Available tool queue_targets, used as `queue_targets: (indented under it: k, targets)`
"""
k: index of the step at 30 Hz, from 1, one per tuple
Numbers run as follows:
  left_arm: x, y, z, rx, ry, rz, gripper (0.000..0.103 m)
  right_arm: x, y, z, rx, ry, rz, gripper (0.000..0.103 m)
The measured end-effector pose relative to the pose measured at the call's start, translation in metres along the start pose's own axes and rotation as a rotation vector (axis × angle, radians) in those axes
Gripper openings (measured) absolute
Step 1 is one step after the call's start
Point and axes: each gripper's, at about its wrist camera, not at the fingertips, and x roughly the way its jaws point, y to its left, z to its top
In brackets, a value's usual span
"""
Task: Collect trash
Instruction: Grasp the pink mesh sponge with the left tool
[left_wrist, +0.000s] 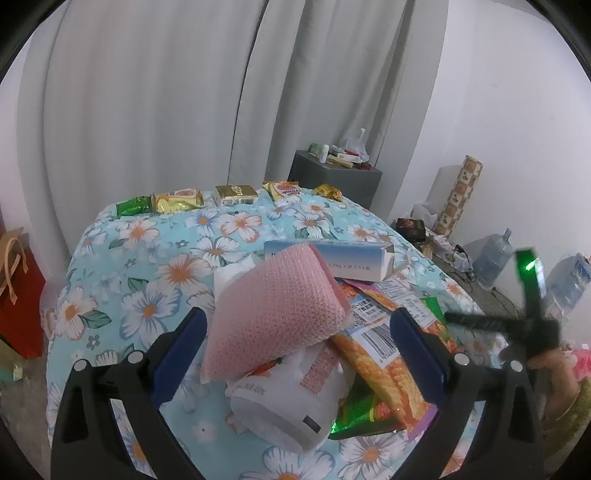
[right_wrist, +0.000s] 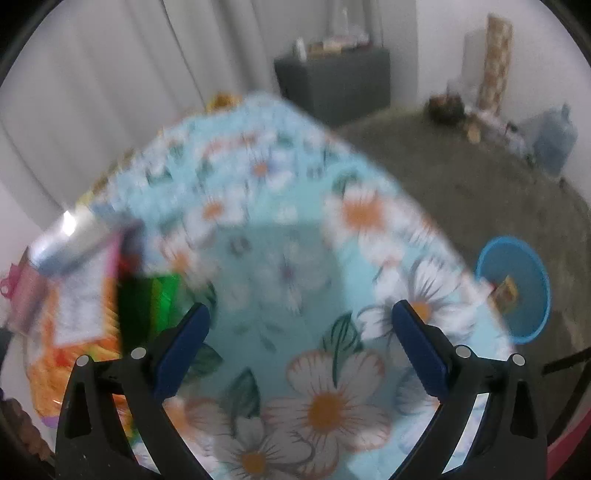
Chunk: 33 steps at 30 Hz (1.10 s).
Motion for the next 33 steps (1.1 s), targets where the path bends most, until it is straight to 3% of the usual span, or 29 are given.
queue_targets:
  k: [4,11,18,33]
  targets:
    - [0.001,-0.001,-0.001,0.000,0.010,0.006,0.097,0.005,0.012,-0.012,-0.127,-0.021,-0.068,0.095]
    - [0.006,-0.009,-0.003,0.025,0.026,0.018,0.097,-0.001,0.009,-0.022,-0.156,-0.036,-0.046,0.095]
    - [0.030,-0.016,-0.008,0.123,0.075,0.110,0.090,-0.003,0.005,-0.023,-0.170,-0.055,-0.030,0.095]
    - [0.046,0.017,0.004,-0.021,0.075,0.059,0.064,-0.011,-0.006,-0.022,-0.156,-0.050,0.048,0.095]
